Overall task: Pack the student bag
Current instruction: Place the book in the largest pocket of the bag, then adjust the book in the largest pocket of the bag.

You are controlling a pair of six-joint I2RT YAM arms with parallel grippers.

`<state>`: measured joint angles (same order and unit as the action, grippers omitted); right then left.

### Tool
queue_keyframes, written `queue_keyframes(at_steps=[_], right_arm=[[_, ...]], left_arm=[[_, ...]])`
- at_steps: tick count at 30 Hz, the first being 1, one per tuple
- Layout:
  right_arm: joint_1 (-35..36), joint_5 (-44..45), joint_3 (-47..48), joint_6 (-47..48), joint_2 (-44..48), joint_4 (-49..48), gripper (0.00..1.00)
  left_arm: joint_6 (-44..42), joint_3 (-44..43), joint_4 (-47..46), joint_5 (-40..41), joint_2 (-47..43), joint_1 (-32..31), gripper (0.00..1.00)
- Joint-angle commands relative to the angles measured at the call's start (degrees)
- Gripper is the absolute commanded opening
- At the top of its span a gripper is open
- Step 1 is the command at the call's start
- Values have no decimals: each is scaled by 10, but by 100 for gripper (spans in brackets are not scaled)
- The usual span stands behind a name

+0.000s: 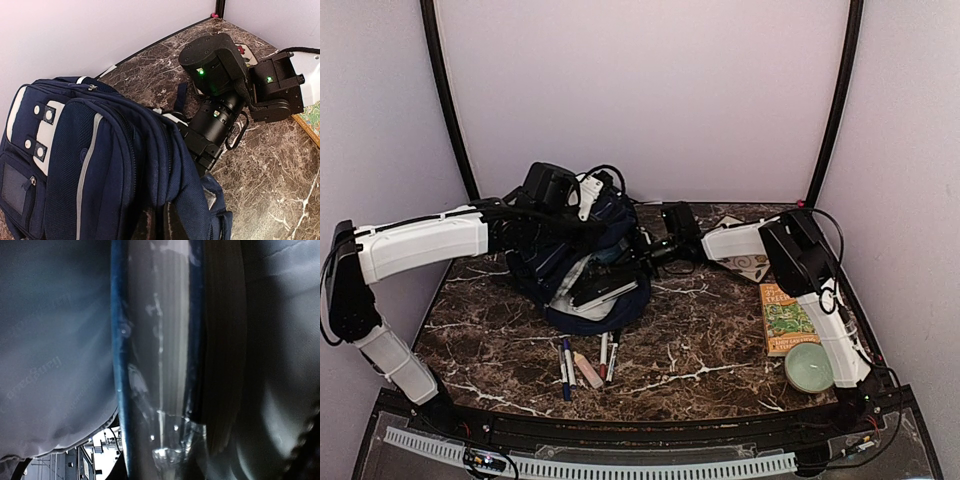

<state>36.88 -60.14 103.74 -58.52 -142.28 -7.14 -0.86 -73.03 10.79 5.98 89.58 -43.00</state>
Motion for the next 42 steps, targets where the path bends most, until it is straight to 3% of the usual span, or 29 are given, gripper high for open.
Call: queue_keyframes(at_steps=[1,4,14,21,31,36,42], right_arm=[[8,22,19,-33,-11,-31,0],[8,30,18,-32,-9,-30,6],[7,91,-37,12,70,31,50],[11,177,-38,129,117,135,61],[11,182,-104,255,195,173,65],[11,211,-148,402,253,226,61],[13,306,-227,659,324,230,52]], left_arm=[[-4,-3,-55,-23,-56,-10,0],[-3,5,-56,-19,-59,-11,0],[-4,20,-65,-3,-70,-10,0],[-9,31,-73,7,-79,-10,0],[-10,47,-85,14,-85,-10,0],[-8,50,-94,13,-84,-10,0],[-1,51,-106,8,-79,-9,0]])
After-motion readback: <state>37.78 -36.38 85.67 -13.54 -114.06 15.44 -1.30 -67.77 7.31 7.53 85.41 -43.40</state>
